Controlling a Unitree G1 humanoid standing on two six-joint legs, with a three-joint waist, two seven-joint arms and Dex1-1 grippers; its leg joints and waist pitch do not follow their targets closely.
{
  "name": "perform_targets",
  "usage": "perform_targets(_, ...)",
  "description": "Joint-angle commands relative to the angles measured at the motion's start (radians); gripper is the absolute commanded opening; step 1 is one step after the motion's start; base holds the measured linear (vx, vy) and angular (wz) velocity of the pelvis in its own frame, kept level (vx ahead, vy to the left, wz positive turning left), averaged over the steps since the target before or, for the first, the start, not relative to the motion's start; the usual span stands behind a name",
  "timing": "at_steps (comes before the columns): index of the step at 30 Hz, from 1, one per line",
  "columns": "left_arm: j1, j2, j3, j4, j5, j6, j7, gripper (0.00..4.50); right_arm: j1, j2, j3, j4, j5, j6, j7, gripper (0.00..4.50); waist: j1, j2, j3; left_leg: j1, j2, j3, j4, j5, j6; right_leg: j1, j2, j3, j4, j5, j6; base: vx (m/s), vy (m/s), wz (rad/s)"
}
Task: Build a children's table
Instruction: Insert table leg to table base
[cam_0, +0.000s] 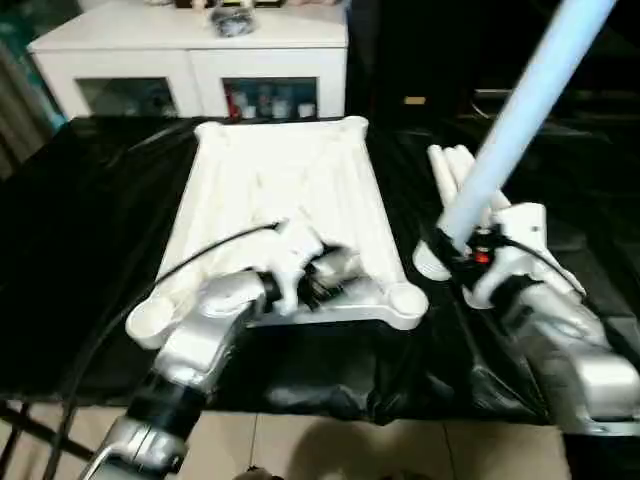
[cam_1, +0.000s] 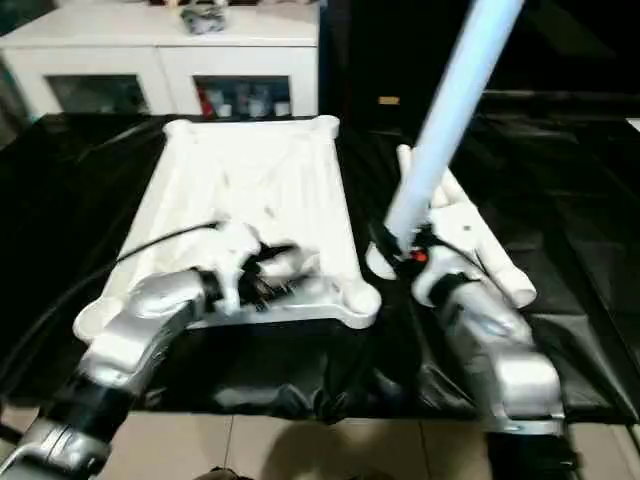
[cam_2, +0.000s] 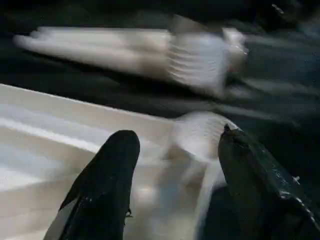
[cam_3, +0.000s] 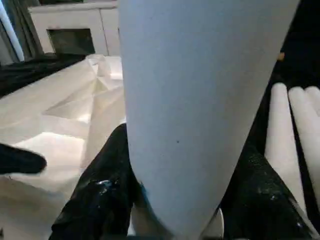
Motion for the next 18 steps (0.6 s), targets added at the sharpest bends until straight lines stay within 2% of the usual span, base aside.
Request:
perform_targets(1,-0.047,0.025,-0.043,0.094,0.022,-0.023,-0.113,2.93,0.017,-0.038,-0.02,-0.036,0.023,0.023,0.044,1.89,0.0,0.004,-0.065,0.014,0.062,-0.029,-0.092,-0.255,0.013,0.04,-0.063,0.05,-0.097,-0.331,-0.158,0.0,0.0,0.0)
perform_targets(2,-0.048,0.025,-0.044,0.096,0.023,-0.025,-0.115,2.93,0.018,-0.039,-0.02,-0.036,0.023,0.024,0.044,1.89,0.0,-0.005,-0.069,0.008,0.062,-0.028,-0.091,-0.217,0.029,0.048,-0.06,0.049,-0.087,-0.264,-0.176,0.052,-0.01,0.03)
perform_targets(4,-0.081,0.023,-0.058,0.18,0.06,-0.069,-0.144,2.75,0.032,-0.059,-0.025,-0.062,0.039,0.045,0.061,1.89,-0.003,-0.002,-0.069,-0.002,0.059,-0.027,-0.088,-0.175,0.06,0.053,-0.061,0.045,-0.085,-0.226,-0.198,0.0,0.0,0.0)
perform_targets(5,-0.085,0.021,-0.057,0.19,0.063,-0.074,-0.141,2.65,0.033,-0.059,-0.026,-0.065,0.044,0.051,0.061,1.89,-0.001,0.006,-0.072,0.001,0.059,-0.028,-0.085,-0.17,0.064,0.054,-0.062,0.044,-0.083,-0.232,-0.198,0.0,0.0,0.0)
perform_targets(6,-0.104,0.016,-0.05,0.236,0.072,-0.079,-0.131,2.58,0.037,-0.06,-0.03,-0.078,0.057,0.069,0.062,1.89,-0.001,0.007,-0.079,0.002,0.061,-0.027,-0.079,-0.123,0.084,0.056,-0.063,0.045,-0.077,-0.175,-0.218,0.0,0.0,0.0)
perform_targets(8,-0.119,0.018,-0.047,0.267,0.072,-0.079,-0.125,2.52,0.039,-0.06,-0.03,-0.084,0.06,0.074,0.06,1.89,0.0,0.007,-0.078,0.002,0.063,-0.026,-0.08,-0.11,0.099,0.055,-0.06,0.043,-0.073,-0.143,-0.238,0.0,0.0,0.0)
perform_targets(9,-0.123,0.022,-0.048,0.274,0.07,-0.081,-0.131,2.39,0.04,-0.061,-0.027,-0.086,0.06,0.074,0.06,1.89,0.0,0.01,-0.077,0.003,0.065,-0.026,-0.082,-0.124,0.099,0.055,-0.062,0.042,-0.073,-0.149,-0.245,0.0,0.0,0.0)
perform_targets(10,-0.124,0.027,-0.048,0.276,0.068,-0.082,-0.138,2.17,0.041,-0.063,-0.024,-0.088,0.059,0.072,0.062,1.89,-0.001,0.008,-0.077,0.003,0.066,-0.026,-0.083,-0.134,0.098,0.055,-0.062,0.042,-0.074,-0.157,-0.246,0.0,0.0,0.0)
perform_targets(11,-0.126,0.032,-0.048,0.282,0.067,-0.085,-0.145,2.17,0.043,-0.065,-0.02,-0.09,0.057,0.07,0.065,1.89,-0.001,0.009,-0.076,0.005,0.067,-0.026,-0.084,-0.145,0.095,0.054,-0.062,0.042,-0.075,-0.169,-0.248,0.0,0.0,0.0)
perform_targets(12,-0.124,0.039,-0.048,0.283,0.066,-0.08,-0.155,2.14,0.043,-0.065,-0.018,-0.091,0.057,0.071,0.067,1.89,-0.002,0.005,-0.074,0.007,0.067,-0.024,-0.085,-0.168,0.089,0.052,-0.062,0.042,-0.079,-0.198,-0.246,0.0,0.0,0.0)
perform_targets(14,-0.122,0.053,-0.049,0.284,0.07,-0.074,-0.17,2.1,0.042,-0.065,-0.014,-0.09,0.054,0.072,0.069,1.89,-0.002,0.004,-0.07,0.009,0.067,-0.024,-0.089,-0.208,0.071,0.049,-0.063,0.043,-0.085,-0.271,-0.229,0.0,0.0,0.0)
perform_targets(16,-0.122,0.062,-0.05,0.291,0.079,-0.08,-0.185,1.84,0.04,-0.066,-0.012,-0.088,0.055,0.075,0.07,1.89,-0.002,0.006,-0.066,0.011,0.067,-0.025,-0.092,-0.232,0.058,0.047,-0.063,0.043,-0.09,-0.329,-0.211,0.0,0.0,0.0)
perform_targets(18,-0.117,0.076,-0.054,0.295,0.092,-0.093,-0.202,1.73,0.033,-0.068,-0.005,-0.084,0.06,0.084,0.076,1.89,-0.001,0.001,-0.065,0.012,0.069,-0.026,-0.094,-0.242,0.047,0.044,-0.064,0.045,-0.094,-0.366,-0.194,0.0,0.0,0.0)
